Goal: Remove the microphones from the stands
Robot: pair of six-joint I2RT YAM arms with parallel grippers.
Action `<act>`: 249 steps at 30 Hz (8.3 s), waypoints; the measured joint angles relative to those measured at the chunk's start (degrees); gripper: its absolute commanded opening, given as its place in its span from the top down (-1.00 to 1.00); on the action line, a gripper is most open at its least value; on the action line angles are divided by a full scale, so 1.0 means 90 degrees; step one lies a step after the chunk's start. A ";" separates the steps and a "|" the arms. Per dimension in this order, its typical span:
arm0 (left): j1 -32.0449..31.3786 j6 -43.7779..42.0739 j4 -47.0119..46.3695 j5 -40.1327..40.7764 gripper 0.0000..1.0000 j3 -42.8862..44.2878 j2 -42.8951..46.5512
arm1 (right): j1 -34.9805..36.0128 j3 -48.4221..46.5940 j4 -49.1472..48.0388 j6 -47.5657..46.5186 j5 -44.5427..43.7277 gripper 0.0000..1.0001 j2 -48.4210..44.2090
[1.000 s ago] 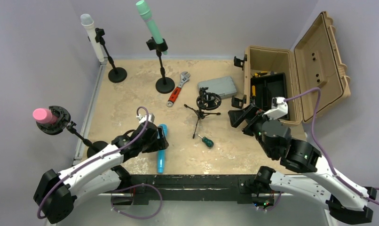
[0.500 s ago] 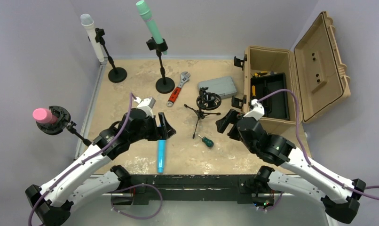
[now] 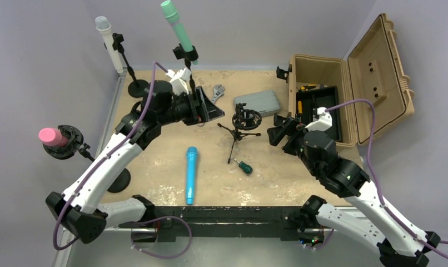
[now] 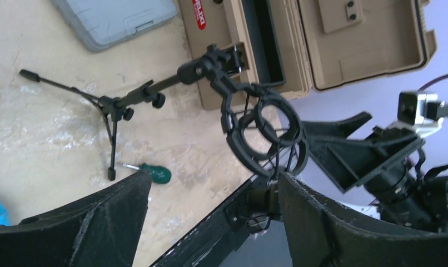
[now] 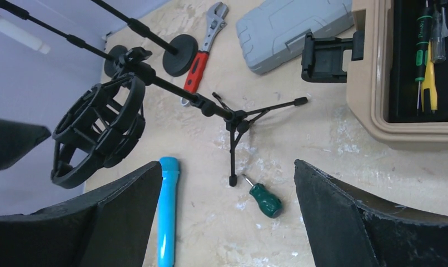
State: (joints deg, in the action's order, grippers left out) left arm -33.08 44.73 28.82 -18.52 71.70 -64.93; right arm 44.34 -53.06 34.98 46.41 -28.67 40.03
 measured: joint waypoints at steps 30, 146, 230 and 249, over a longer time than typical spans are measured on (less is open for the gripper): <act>-0.0471 -0.0005 0.0005 -0.0379 -0.58 -0.0644 0.0459 | -0.2106 0.2300 -0.5914 0.0338 0.5017 -0.25 0.2331; -0.0471 0.0005 0.0474 0.1870 -0.57 -0.2939 0.2907 | -0.1384 0.1389 -0.7555 -0.0289 0.5671 0.93 0.5117; -0.0471 -0.1401 0.1960 0.2399 -0.64 -0.1370 0.3213 | -0.0634 0.0527 -0.4146 -0.2579 0.3286 -0.36 0.3128; -0.0471 -0.1617 0.3422 0.1554 -0.64 -0.0903 0.4279 | 0.0510 0.1491 -0.5972 -0.2778 0.2084 -0.33 0.3429</act>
State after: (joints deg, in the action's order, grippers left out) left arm -37.32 30.17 59.61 -4.54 63.57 -26.41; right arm 48.93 -39.64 -18.76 21.41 -9.91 70.89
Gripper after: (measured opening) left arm 0.819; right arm 0.673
